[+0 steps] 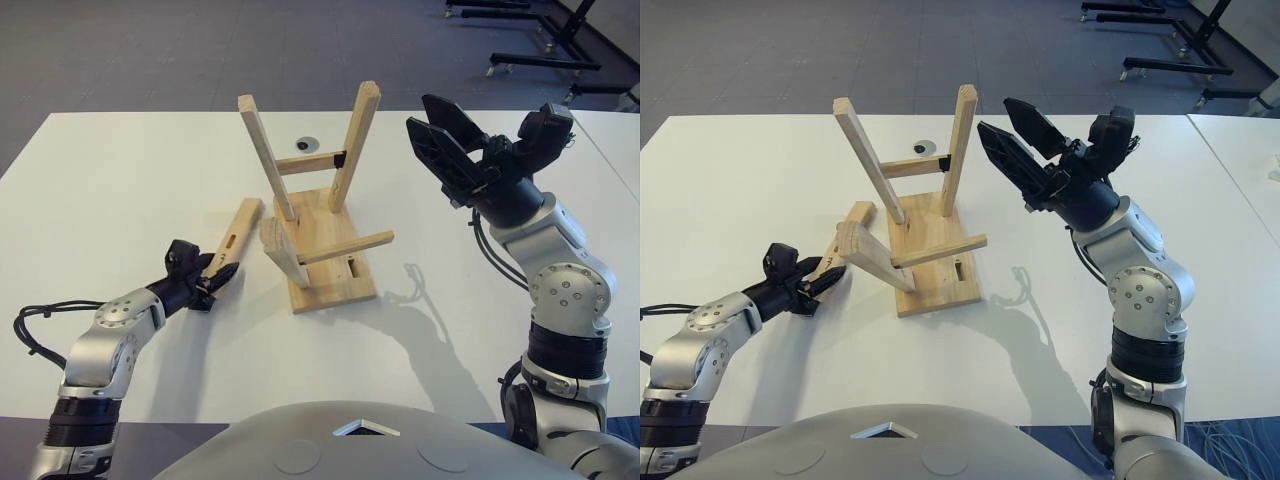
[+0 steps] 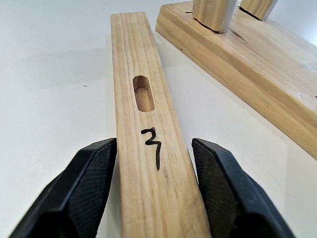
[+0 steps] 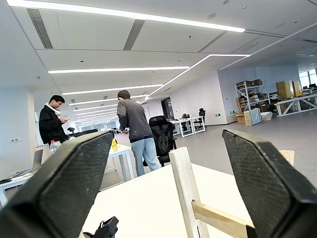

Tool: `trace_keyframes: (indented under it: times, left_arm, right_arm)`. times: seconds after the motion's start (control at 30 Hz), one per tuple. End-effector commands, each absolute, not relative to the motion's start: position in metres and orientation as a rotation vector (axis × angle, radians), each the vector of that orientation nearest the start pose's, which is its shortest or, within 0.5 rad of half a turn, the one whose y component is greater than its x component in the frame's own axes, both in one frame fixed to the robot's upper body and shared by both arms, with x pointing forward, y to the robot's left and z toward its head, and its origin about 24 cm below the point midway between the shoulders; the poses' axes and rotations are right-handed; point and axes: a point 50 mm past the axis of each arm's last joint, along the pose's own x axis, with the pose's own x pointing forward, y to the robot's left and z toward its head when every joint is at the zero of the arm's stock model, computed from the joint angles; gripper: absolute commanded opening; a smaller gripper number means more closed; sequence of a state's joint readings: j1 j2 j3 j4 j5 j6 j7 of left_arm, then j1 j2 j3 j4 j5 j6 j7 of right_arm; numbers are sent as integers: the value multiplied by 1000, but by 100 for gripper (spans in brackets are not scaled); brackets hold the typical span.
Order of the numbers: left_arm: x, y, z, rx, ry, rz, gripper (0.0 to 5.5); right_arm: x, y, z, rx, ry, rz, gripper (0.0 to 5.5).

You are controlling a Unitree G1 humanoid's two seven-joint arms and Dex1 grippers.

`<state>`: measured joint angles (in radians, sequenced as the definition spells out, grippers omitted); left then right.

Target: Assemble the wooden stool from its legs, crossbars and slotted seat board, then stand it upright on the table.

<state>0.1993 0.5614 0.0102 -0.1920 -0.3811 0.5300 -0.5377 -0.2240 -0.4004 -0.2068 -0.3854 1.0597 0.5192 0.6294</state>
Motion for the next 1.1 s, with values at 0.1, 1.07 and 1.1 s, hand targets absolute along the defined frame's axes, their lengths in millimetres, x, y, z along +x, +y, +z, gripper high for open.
trace_keyframes:
  times: [0.1,1.07,1.1]
  left_arm:
    - [173,247,-8,135,786,-427,207]
    - [224,159,220,-330,-316,-1438,205]
    - [224,160,220,-344,-307,-1437,205]
  right_arm:
    - [248,-171,190,455,-307,985,404]
    - [258,-118,234,779,-427,1433,404]
    - [257,-115,233,748,-418,1453,404]
